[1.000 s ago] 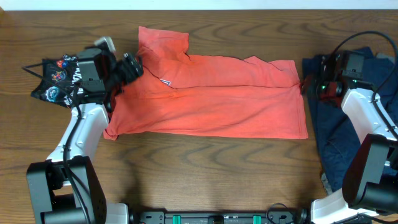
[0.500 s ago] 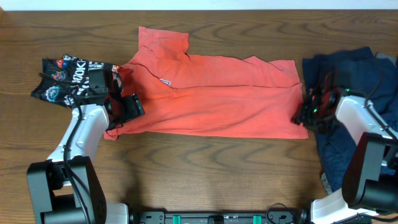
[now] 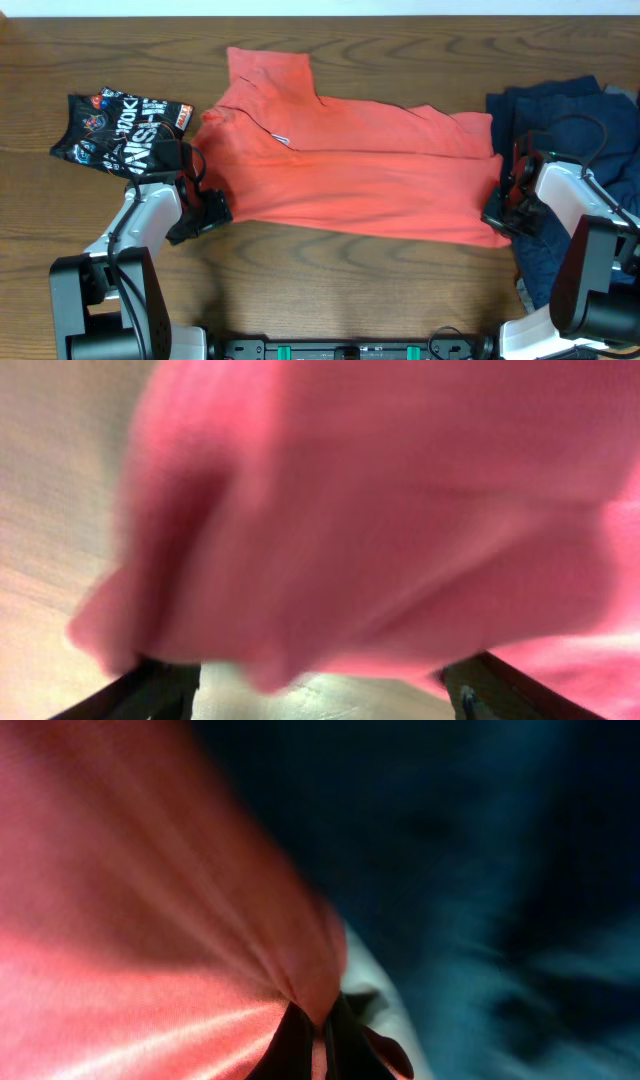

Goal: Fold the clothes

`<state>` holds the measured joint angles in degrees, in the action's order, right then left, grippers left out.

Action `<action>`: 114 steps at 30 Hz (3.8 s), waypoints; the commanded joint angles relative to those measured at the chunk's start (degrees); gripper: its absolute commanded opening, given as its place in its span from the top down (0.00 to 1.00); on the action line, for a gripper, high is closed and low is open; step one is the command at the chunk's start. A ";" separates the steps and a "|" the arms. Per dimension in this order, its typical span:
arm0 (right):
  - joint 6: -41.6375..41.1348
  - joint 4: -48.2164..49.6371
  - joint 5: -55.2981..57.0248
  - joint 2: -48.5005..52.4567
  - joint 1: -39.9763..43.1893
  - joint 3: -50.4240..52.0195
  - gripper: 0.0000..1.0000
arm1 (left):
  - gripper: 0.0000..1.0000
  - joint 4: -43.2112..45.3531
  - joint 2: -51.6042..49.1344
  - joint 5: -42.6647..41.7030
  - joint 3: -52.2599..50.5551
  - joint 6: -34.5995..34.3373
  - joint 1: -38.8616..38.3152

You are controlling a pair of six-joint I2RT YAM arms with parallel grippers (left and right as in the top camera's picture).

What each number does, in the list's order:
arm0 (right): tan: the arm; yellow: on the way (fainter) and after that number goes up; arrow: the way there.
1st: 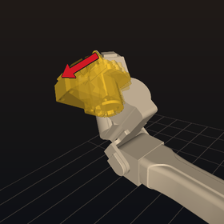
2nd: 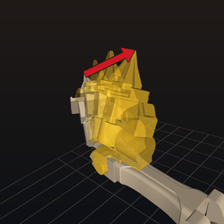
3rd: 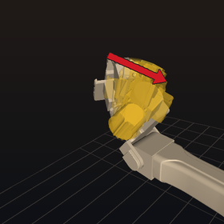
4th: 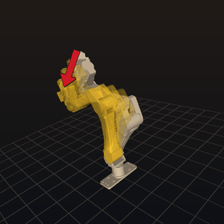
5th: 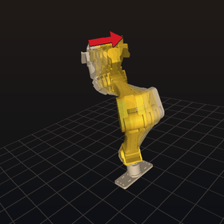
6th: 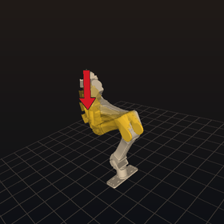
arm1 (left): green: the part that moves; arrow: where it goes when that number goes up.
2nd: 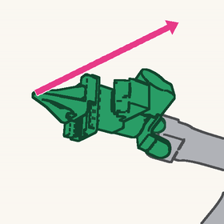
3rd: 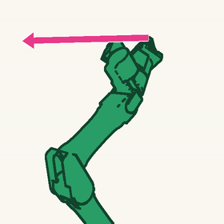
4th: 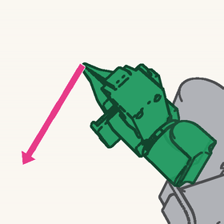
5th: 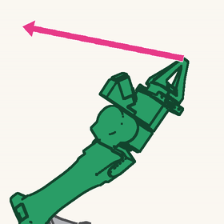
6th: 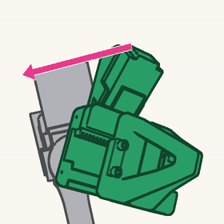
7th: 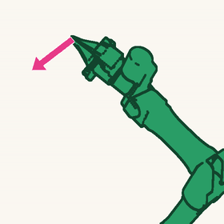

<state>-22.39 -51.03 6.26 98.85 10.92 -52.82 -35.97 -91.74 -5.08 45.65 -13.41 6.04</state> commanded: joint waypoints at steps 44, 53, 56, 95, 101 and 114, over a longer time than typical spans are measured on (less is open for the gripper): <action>10.86 1.92 -14.25 -15.72 -4.98 -9.44 0.43 | 0.09 25.24 -34.42 -22.10 49.22 0.24 -4.33; 10.67 3.15 -14.25 -15.72 -5.70 -9.44 0.43 | 0.13 28.09 -42.58 -22.80 51.78 -0.20 -7.52; 10.67 4.55 -14.25 -15.69 -5.70 -9.44 0.43 | 0.25 27.93 -43.36 -22.77 51.78 -0.15 -8.90; 13.27 34.18 -6.49 21.07 -5.64 -23.61 0.95 | 0.94 9.20 -29.81 -30.29 51.76 -1.20 -4.07; 11.87 31.63 -4.96 19.65 -5.46 -24.13 0.99 | 0.94 8.68 -28.70 -30.34 51.78 -1.22 -2.80; 9.31 13.20 1.20 2.91 -3.26 -25.77 0.99 | 0.94 -11.06 -16.24 -30.27 51.78 6.64 0.22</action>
<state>-11.68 -34.39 3.77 105.80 6.92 -77.21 -44.03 -110.87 -35.46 96.49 -11.40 6.11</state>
